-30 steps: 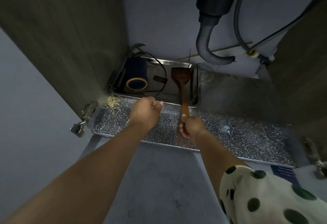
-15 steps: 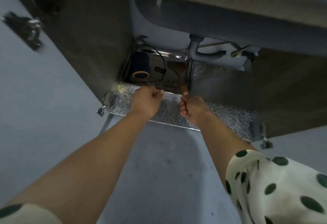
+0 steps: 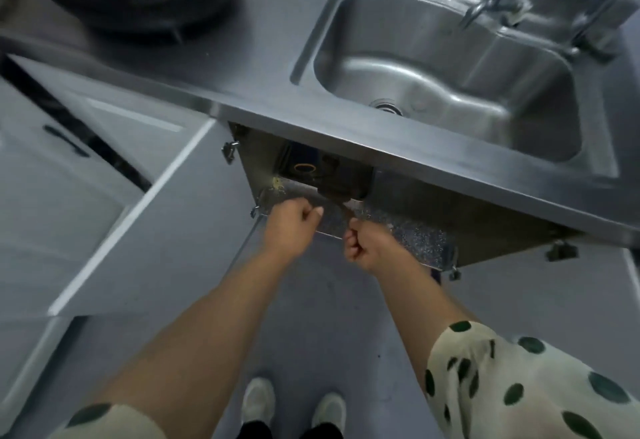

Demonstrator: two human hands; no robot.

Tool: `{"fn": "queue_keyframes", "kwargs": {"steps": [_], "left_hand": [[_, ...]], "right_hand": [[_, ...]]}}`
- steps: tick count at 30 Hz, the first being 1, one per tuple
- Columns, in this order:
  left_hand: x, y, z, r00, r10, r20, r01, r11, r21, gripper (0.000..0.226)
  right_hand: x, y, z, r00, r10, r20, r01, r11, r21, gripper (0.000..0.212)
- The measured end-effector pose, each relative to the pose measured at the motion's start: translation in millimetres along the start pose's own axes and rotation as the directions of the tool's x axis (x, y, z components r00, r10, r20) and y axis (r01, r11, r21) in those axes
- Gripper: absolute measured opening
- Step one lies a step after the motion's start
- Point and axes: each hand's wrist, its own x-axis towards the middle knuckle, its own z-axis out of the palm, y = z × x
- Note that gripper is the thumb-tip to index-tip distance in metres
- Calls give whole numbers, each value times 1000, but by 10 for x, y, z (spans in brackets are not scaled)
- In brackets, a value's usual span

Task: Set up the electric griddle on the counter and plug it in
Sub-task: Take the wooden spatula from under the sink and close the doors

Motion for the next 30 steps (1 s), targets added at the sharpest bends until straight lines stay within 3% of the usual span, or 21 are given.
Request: {"fn": "queue_keyframes", "kwargs": {"steps": [9,14,19,30], "left_hand": [[-623,105,-1178,999,15,-38,-16,1000,-25,31],[-763,-265,-1900,995,14,-95,-17,999,-28,31],[-721,-793,-2405,993,-73,-97,73,997,-6,28],[-413,-1371,-2239,970,-169,172,158,985,76,37]], "right_hand": [[-1363,77,419,996,79,42,-80,996,41,32],[-1807,147,753,994,100,32,-103,989,109,34],[-2038,242,1021,994,106,10,-107,980,167,33],[-1980,525,1194,989,128,-70,-111,972,205,30]]}}
